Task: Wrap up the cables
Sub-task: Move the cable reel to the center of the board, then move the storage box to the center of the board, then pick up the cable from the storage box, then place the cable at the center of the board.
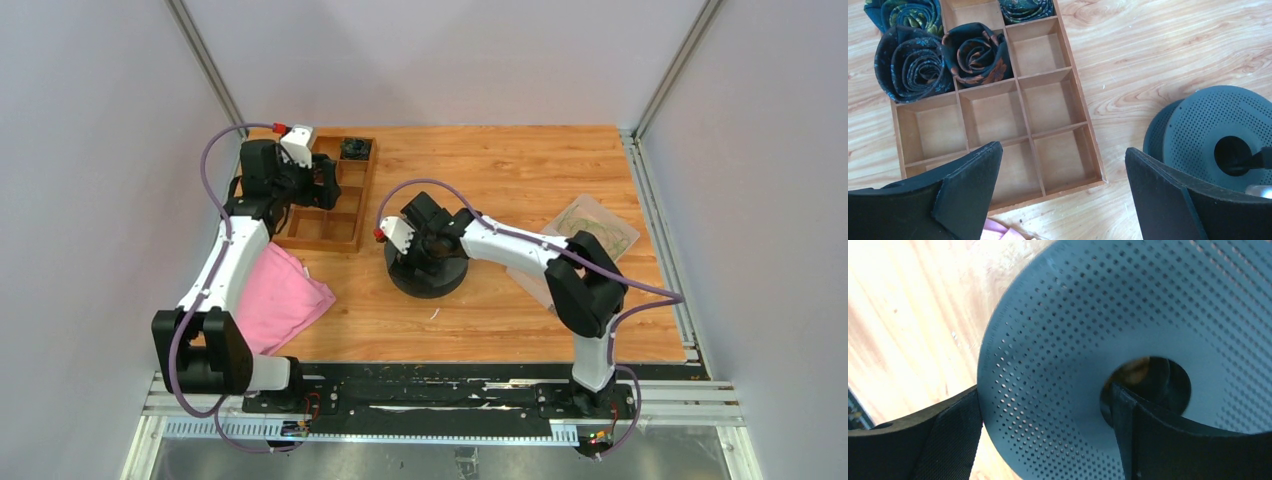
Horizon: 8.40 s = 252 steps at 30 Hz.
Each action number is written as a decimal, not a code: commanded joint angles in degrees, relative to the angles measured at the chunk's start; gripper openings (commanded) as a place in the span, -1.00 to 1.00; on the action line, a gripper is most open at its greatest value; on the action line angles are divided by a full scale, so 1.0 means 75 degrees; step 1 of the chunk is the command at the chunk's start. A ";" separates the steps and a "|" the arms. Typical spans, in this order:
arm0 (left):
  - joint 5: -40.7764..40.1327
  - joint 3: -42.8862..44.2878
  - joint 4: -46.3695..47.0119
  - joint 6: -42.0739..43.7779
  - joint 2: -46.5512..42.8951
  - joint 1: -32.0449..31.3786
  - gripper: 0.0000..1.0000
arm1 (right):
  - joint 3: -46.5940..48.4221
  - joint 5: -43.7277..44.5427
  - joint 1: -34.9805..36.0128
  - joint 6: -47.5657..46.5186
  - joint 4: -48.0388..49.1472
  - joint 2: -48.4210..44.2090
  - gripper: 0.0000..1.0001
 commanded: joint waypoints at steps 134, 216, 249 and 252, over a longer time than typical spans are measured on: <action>0.0955 -0.1240 0.1093 -0.0446 -0.1218 0.0013 0.96 | 0.2299 0.1200 -0.7243 -0.0978 -0.1914 0.0785 0.27; 0.0943 -0.1315 0.1097 -0.0411 -0.1439 0.0013 0.96 | 0.4985 0.0375 -0.4590 0.1204 -0.1646 -0.2086 -0.99; 0.1944 -0.1703 0.1719 -0.0464 -0.1429 -0.0156 0.96 | -0.2267 -0.1311 -0.3992 -0.0389 -0.3194 -0.3897 -0.10; 0.1599 -0.1697 0.1586 -0.0158 -0.1370 -0.0545 0.96 | -0.2123 -0.1422 -0.3992 -0.0748 -0.3381 -0.4255 0.22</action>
